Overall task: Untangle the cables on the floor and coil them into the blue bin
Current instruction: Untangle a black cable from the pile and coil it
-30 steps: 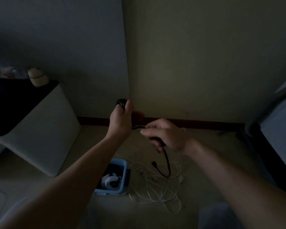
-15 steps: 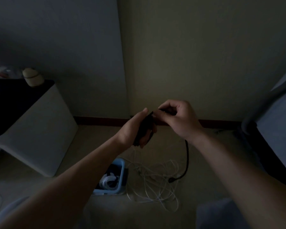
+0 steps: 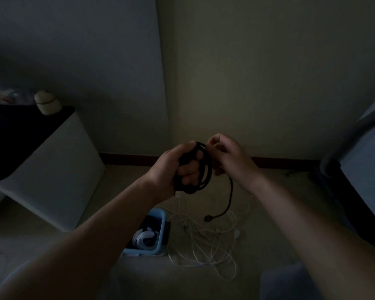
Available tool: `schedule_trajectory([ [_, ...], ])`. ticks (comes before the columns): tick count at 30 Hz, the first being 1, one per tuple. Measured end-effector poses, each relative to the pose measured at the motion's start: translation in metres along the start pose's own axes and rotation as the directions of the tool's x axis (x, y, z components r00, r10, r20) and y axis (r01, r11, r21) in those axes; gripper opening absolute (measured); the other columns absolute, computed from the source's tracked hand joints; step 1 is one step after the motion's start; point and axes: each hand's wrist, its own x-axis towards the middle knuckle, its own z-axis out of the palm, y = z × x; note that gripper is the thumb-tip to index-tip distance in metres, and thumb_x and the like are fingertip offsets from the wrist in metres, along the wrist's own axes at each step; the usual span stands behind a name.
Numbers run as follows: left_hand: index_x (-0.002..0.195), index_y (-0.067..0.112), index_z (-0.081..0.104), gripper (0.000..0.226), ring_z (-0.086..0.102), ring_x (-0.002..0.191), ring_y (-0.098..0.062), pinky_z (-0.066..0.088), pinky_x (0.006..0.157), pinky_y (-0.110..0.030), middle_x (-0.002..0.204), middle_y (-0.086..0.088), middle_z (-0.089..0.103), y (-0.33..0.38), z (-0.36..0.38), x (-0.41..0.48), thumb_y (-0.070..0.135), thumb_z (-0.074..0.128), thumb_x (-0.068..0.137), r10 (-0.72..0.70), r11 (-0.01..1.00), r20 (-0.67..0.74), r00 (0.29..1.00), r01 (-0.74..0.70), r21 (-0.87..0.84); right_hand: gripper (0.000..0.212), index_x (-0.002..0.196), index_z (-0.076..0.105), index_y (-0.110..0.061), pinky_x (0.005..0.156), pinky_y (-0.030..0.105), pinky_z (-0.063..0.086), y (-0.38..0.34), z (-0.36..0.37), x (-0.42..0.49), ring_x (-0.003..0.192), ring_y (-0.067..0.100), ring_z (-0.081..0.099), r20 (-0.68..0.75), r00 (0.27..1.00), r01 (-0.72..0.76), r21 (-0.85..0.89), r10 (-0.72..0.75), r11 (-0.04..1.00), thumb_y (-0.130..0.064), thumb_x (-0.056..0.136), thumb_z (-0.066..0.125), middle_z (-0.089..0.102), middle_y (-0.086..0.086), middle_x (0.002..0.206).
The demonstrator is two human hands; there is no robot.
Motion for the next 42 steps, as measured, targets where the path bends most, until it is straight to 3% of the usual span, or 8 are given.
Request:
schedule_trajectory([
  [7,0.079,0.015,0.049,0.031,0.031,0.038,-0.008,0.034,0.051,-0.025,0.042,0.009,0.027,0.010,0.001,-0.004,0.037,0.037,0.099,0.058,0.976,-0.033,0.998,-0.063,-0.207,0.020,0.085,0.050,-0.016,0.042,0.023,0.039,0.011,-0.002,0.000,0.039,0.013,0.043,0.025,0.991,-0.134,-0.004,0.134,0.991,-0.025,0.101,0.055,0.050,-0.002,0.053],
  [13,0.082,0.014,0.048,0.039,0.037,0.047,-0.011,0.034,0.063,-0.028,0.051,0.005,0.033,0.010,-0.009,0.004,0.044,0.036,0.104,0.141,0.925,-0.265,0.954,-0.222,-0.308,0.012,0.098,0.054,-0.021,0.042,0.026,0.043,0.022,0.018,-0.004,0.038,0.013,0.045,0.091,0.987,-0.131,-0.032,0.134,0.991,-0.010,0.101,0.052,0.055,0.005,0.063],
  [19,0.075,0.015,0.044,0.045,0.043,0.056,-0.016,0.044,0.065,-0.030,0.061,0.001,0.039,0.020,-0.026,0.007,0.049,0.038,0.104,0.169,0.890,-0.470,0.866,-0.340,-0.305,0.022,0.107,0.066,-0.017,0.042,0.026,0.043,0.022,0.028,-0.010,0.042,0.011,0.045,0.244,0.952,-0.154,-0.131,0.182,0.979,-0.016,0.105,0.044,0.055,-0.004,0.058],
  [26,0.078,0.014,0.047,0.036,0.049,0.054,-0.014,0.043,0.060,-0.032,0.060,-0.001,0.050,0.015,-0.028,0.010,0.032,0.038,0.108,0.356,0.934,-0.567,0.743,-0.267,0.237,0.023,0.112,0.070,-0.011,0.047,0.030,0.040,0.004,0.032,-0.019,0.049,0.010,0.047,0.349,0.918,-0.100,-0.260,0.190,0.960,-0.023,0.101,0.054,0.053,-0.005,0.058],
  [30,0.075,0.010,0.048,0.037,0.050,0.058,-0.012,0.045,0.064,-0.030,0.066,-0.004,0.053,0.005,-0.027,0.013,0.028,0.041,0.106,0.485,0.750,-0.500,0.717,-0.047,0.660,0.025,0.096,0.072,-0.002,0.048,0.030,0.036,-0.012,0.025,-0.021,0.050,0.012,0.045,0.337,0.929,-0.088,-0.193,0.150,0.977,-0.025,0.097,0.062,0.050,-0.007,0.052],
  [34,0.094,0.002,0.054,0.041,0.060,0.082,-0.031,0.052,0.081,-0.048,0.083,-0.011,0.062,-0.010,-0.033,0.016,0.040,0.045,0.102,0.422,0.591,-0.425,0.801,0.112,0.799,0.021,0.083,0.072,-0.009,0.050,0.021,0.036,-0.020,0.017,-0.021,0.048,0.003,0.047,0.230,0.971,-0.020,-0.196,0.066,0.980,-0.026,0.094,0.067,0.054,-0.011,0.052],
  [37,0.085,0.009,0.055,0.043,0.056,0.071,-0.029,0.050,0.071,-0.050,0.077,-0.011,0.060,-0.018,-0.027,0.015,0.050,0.046,0.092,0.317,0.681,-0.353,0.880,0.048,0.731,0.022,0.076,0.073,-0.010,0.054,0.023,0.040,-0.015,0.009,-0.018,0.055,0.002,0.051,0.075,0.996,0.063,-0.232,-0.047,0.971,-0.028,0.089,0.073,0.059,-0.006,0.058],
  [42,0.079,0.005,0.058,0.053,0.041,0.043,-0.019,0.033,0.043,-0.026,0.053,-0.009,0.046,-0.017,-0.013,0.016,0.045,0.036,0.105,0.182,0.851,-0.261,0.948,-0.019,0.526,0.019,0.071,0.073,-0.016,0.062,0.022,0.048,-0.011,-0.001,-0.011,0.063,0.003,0.061,-0.082,0.983,0.145,-0.175,-0.162,0.974,-0.028,0.083,0.078,0.069,-0.007,0.066],
])
